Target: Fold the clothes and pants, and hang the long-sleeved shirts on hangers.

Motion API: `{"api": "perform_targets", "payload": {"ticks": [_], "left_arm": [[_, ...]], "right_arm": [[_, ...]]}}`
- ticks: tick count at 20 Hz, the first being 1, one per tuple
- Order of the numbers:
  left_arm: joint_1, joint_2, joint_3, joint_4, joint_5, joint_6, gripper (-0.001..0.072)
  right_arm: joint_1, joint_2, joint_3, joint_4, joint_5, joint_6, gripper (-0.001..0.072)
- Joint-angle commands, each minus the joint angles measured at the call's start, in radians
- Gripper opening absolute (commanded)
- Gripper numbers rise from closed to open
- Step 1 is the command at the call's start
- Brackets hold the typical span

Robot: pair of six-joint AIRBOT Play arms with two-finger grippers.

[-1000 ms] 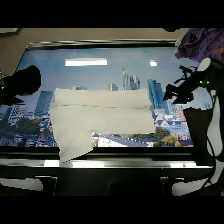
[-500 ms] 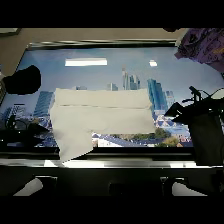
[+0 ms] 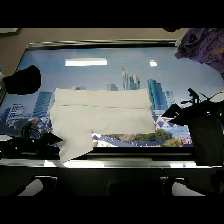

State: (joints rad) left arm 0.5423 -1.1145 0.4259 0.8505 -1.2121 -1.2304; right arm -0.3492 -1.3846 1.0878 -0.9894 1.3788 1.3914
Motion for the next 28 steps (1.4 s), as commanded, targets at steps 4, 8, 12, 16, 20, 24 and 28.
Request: {"api": "perform_targets", "payload": {"ticks": [4,8,12,16,20,24,28], "left_arm": [[-0.071,-0.005,-0.013,0.009,0.053,-0.037,0.0545],[-0.083,-0.011,-0.013,0.009,0.054,-0.056,0.0021],[-0.083,-0.015,-0.013,0.009,0.054,-0.056,0.0019],[-0.083,-0.013,-0.013,0.009,0.053,-0.052,0.0018],[-0.083,-0.013,-0.013,0.009,0.053,-0.052,0.0019],[-0.083,-0.013,-0.013,0.009,0.053,-0.053,0.0019],[-0.083,-0.013,-0.012,0.009,0.053,-0.053,0.0019]], "right_arm": [[0.000,0.001,-0.002,0.037,0.001,0.000,0.0540],[0.000,0.001,-0.002,0.038,0.001,0.019,0.0540],[-0.001,0.001,-0.002,0.014,0.032,0.005,0.0540],[-0.008,-0.008,-0.063,-0.066,-0.018,0.003,0.0554],[0.006,-0.057,-0.169,0.016,-0.103,-0.044,0.0549],[0.078,-0.109,-0.190,0.039,-0.149,-0.064,0.0539],[0.156,-0.114,-0.190,0.037,-0.163,-0.040,0.0461]]}}
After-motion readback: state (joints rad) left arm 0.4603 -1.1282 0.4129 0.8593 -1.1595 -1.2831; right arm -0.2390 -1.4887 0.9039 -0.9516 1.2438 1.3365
